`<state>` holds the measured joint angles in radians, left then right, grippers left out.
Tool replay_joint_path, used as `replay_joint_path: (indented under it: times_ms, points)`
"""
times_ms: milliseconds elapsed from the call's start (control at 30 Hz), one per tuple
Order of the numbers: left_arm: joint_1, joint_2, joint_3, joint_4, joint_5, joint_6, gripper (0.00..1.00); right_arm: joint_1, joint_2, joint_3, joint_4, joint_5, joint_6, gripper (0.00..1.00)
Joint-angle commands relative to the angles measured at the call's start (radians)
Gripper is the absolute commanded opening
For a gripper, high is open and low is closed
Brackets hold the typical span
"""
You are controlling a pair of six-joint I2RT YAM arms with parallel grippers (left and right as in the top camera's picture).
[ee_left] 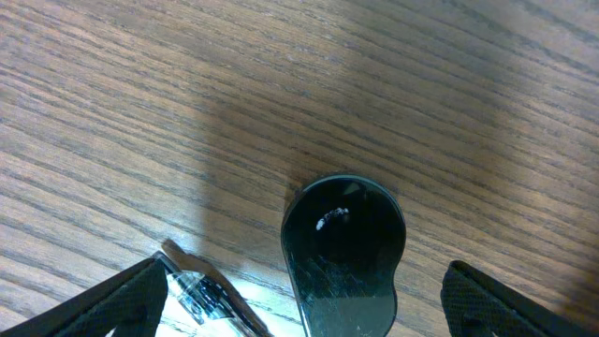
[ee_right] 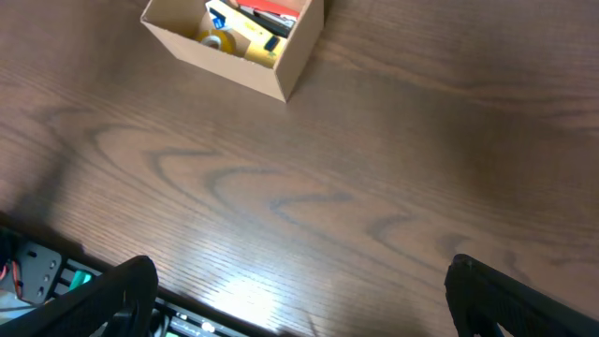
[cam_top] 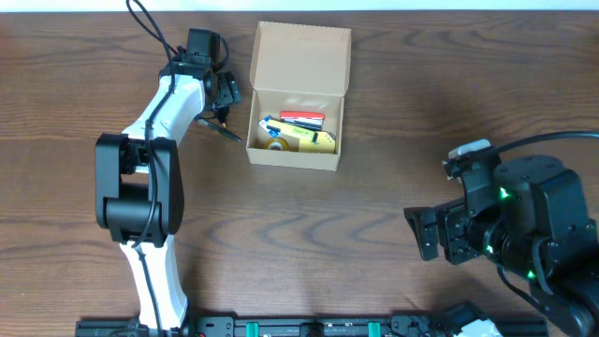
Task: Pack container
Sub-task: 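Lower the left gripper onto the black tool's round handle and grasp it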
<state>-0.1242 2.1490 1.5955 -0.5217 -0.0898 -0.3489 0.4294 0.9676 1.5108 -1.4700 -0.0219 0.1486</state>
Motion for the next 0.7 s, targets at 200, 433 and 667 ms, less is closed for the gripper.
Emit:
replay_joint_path:
  times_ms: [200, 433, 667]
  points:
    - [-0.013, 0.051, -0.005, 0.011, -0.016, 0.040, 0.93, -0.007, -0.001, 0.013, -0.001, 0.010, -0.008, 0.99]
    - [-0.019, 0.062, -0.005, 0.025, -0.026, 0.040, 0.93, -0.007, -0.001, 0.013, -0.001, 0.010, -0.008, 0.99]
    - [-0.021, 0.098, -0.005, 0.026, -0.025, 0.039, 0.90, -0.007, -0.001, 0.013, -0.001, 0.010, -0.008, 0.99]
